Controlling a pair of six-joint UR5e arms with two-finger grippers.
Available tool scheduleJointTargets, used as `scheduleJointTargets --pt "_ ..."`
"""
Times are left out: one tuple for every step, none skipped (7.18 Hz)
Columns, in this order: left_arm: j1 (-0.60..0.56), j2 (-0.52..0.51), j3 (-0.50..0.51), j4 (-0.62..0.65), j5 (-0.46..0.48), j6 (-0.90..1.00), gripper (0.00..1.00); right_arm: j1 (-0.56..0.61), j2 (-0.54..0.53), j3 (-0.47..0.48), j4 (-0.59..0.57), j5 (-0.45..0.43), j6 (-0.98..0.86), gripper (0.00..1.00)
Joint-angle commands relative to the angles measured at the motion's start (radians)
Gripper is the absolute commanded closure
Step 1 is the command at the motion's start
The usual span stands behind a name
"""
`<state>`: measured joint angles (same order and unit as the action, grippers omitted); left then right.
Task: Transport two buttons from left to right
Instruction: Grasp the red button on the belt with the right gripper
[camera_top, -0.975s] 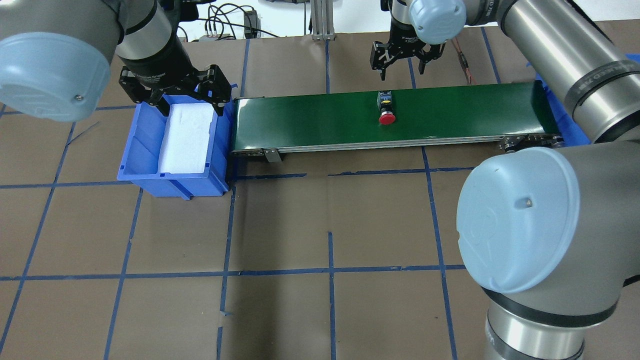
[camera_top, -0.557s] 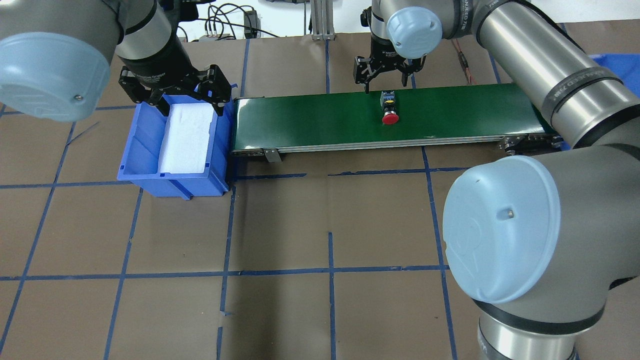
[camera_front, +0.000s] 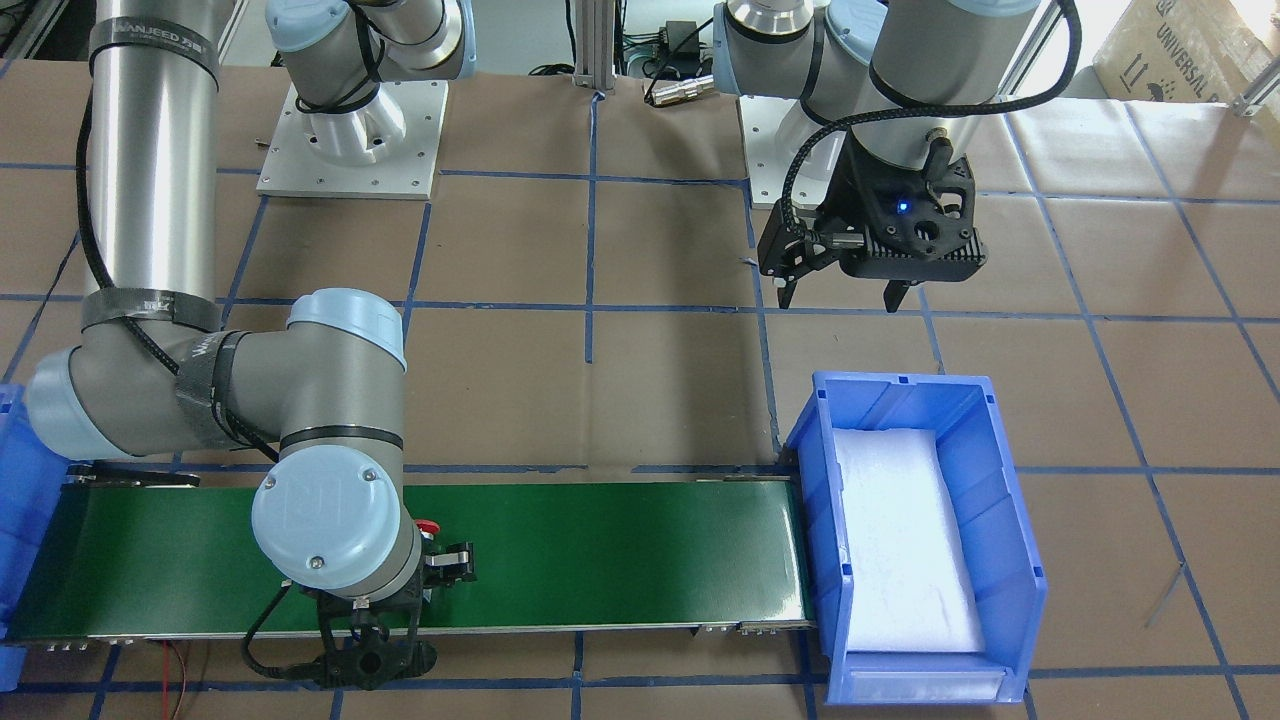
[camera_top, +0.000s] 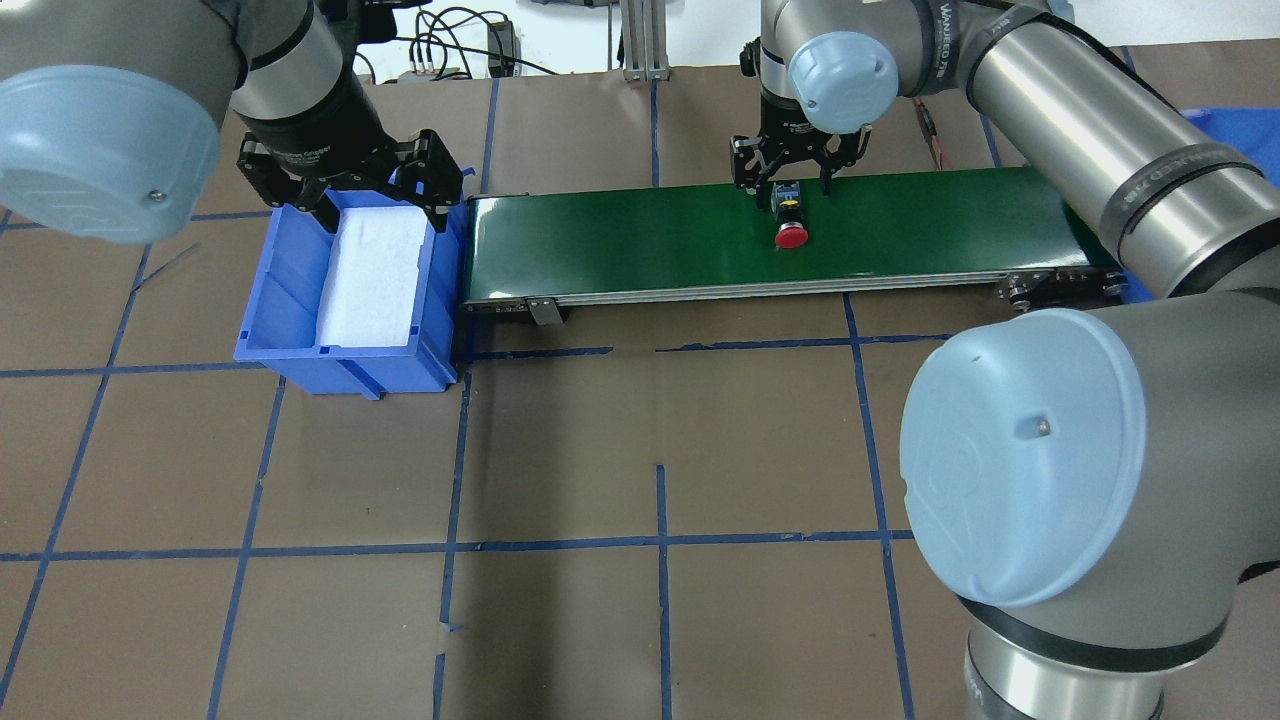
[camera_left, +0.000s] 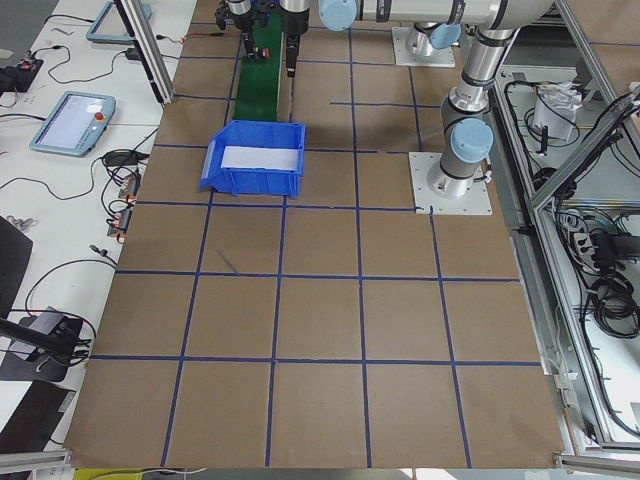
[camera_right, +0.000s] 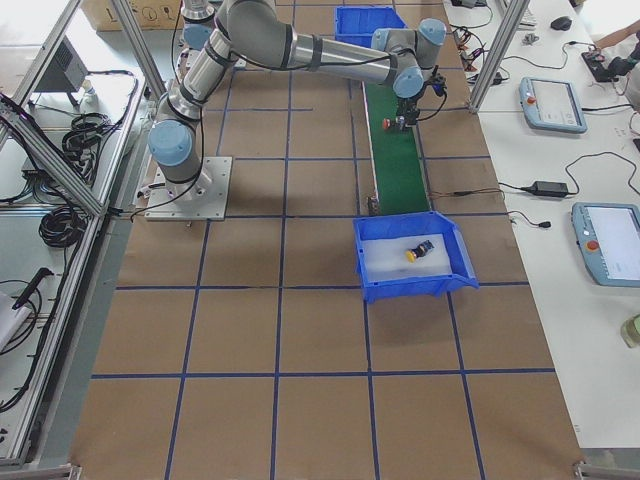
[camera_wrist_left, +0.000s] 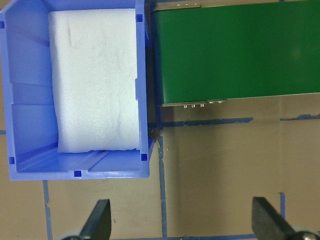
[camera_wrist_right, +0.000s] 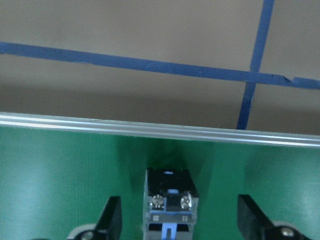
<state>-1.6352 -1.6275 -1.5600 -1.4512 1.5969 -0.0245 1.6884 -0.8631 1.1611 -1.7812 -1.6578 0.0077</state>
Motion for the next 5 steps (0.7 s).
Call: scheduleJointTargets --pt "0.000 0.000 0.000 0.000 0.000 0.000 0.00 -0.033 -0.011 0.000 0.005 -0.004 0.006 0.81" --pt "0.000 0.000 0.000 0.000 0.000 0.000 0.00 -0.038 -0.040 0.000 0.006 -0.003 0.008 0.88" --pt "0.000 0.000 0.000 0.000 -0.002 0.000 0.00 -0.051 -0.078 0.000 0.063 -0.010 0.011 0.92" --pt "0.000 0.000 0.000 0.000 -0.002 0.000 0.00 -0.100 -0.103 -0.012 0.080 -0.014 -0.009 0.92" --pt "0.000 0.000 0.000 0.000 -0.002 0.000 0.00 -0.166 -0.121 -0.012 0.086 -0.010 -0.068 0.93"
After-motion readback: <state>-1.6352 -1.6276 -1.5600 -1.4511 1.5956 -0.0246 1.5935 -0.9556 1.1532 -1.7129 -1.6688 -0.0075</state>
